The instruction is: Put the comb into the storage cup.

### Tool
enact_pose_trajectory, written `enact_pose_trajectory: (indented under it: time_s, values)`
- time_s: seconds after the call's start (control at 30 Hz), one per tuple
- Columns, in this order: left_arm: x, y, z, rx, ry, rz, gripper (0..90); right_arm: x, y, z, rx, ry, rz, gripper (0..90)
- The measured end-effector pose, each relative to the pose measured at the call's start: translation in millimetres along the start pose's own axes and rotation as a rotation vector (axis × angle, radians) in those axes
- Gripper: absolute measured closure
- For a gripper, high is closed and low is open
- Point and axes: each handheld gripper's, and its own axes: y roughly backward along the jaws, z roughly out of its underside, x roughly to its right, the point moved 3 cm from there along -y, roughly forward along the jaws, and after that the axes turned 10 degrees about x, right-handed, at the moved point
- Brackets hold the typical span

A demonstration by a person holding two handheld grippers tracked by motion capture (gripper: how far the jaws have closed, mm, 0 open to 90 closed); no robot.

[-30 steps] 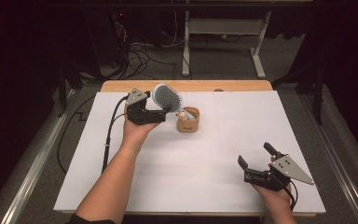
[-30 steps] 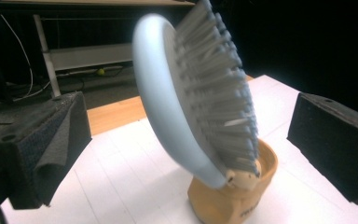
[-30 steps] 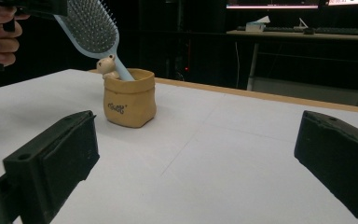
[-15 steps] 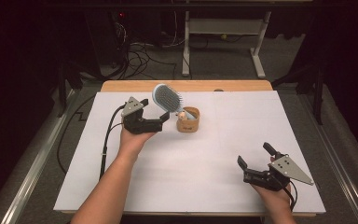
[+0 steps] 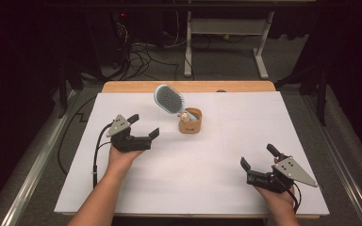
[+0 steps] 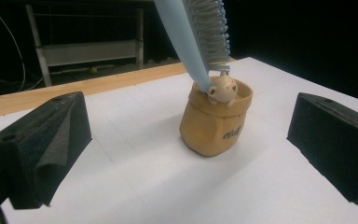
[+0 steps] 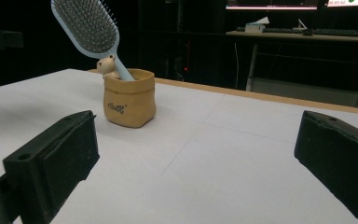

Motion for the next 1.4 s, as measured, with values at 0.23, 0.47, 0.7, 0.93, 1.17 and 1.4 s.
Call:
enact_pose_trajectory:
  time_s: [0.23, 0.47, 0.7, 0.93, 1.17, 1.4]
  values:
    - [3.5, 34.2, 11.6, -0.006, -0.028, 0.003, 0.7, 1.1, 2.3, -0.2, 0.000, -0.003, 0.006, 0.2]
    - [1.2, 69.0, 26.6, -0.023, -0.041, -0.016, 0.7, 2.3, 6.1, 0.8, -0.004, -0.002, 0.014, 0.2]
    - [3.0, 98.2, 30.0, -0.019, -0.042, -0.038, 0.6, 3.8, 8.7, 0.2, -0.002, -0.002, 0.020, 0.2]
    - [4.5, 117.3, 26.8, 0.010, -0.080, -0.051, 0.5, 3.2, 14.0, 0.0, -0.006, -0.009, 0.019, 0.2]
    - [3.4, 105.0, 35.4, -0.044, -0.094, -0.031, 0.5, 2.6, 12.2, 0.8, -0.006, -0.002, 0.023, 0.2]
    - [7.1, 107.6, 30.7, -0.016, -0.089, -0.026, 0.5, 4.9, 12.5, 0.6, -0.001, -0.010, 0.028, 0.2]
